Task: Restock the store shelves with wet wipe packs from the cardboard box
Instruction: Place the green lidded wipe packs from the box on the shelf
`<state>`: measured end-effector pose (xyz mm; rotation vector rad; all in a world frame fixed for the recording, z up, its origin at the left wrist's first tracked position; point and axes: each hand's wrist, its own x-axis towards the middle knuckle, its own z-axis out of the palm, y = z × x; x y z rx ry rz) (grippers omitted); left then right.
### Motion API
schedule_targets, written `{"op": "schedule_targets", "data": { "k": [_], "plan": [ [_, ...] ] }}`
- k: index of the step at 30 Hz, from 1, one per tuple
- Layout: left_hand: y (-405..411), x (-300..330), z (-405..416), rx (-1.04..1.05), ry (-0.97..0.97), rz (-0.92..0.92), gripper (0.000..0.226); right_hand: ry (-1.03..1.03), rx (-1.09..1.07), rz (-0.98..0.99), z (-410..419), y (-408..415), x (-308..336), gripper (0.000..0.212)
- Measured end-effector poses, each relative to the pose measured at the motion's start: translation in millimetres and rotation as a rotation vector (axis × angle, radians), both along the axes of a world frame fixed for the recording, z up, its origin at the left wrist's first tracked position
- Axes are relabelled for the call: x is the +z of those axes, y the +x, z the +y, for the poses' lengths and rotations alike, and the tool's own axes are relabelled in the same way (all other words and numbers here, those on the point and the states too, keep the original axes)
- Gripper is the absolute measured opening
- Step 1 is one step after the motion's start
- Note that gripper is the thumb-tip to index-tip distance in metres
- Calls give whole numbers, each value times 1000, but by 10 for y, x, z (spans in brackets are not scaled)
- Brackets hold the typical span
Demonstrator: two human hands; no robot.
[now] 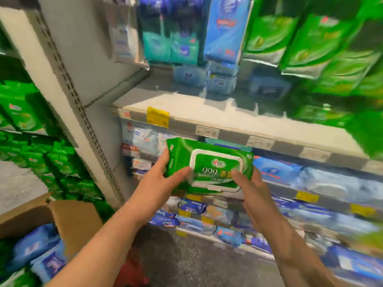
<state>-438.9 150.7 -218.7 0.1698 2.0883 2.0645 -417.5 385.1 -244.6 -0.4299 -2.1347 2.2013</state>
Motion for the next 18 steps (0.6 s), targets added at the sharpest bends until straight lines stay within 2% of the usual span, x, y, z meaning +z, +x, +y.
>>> {"op": "schedule_targets", "data": {
  "k": [2,5,10,15,18],
  "plan": [
    [-63,76,329,-116,-85,49,83,70,-103,27,325,72,98,59],
    [-204,157,762,-230,-197,127,77,115,-176,34,751,127,201,47],
    [-461,290,1360,-409,-218,168,82,124,-289,46,1283,126,405,20],
    [-914,324,1863,-477,-227,226,61,286,-303,-13,1668,-73,621,18],
    [-1224,327,2116,-507,-247,252,53,394,-307,21,1858,-269,767,34]
  ]
}}
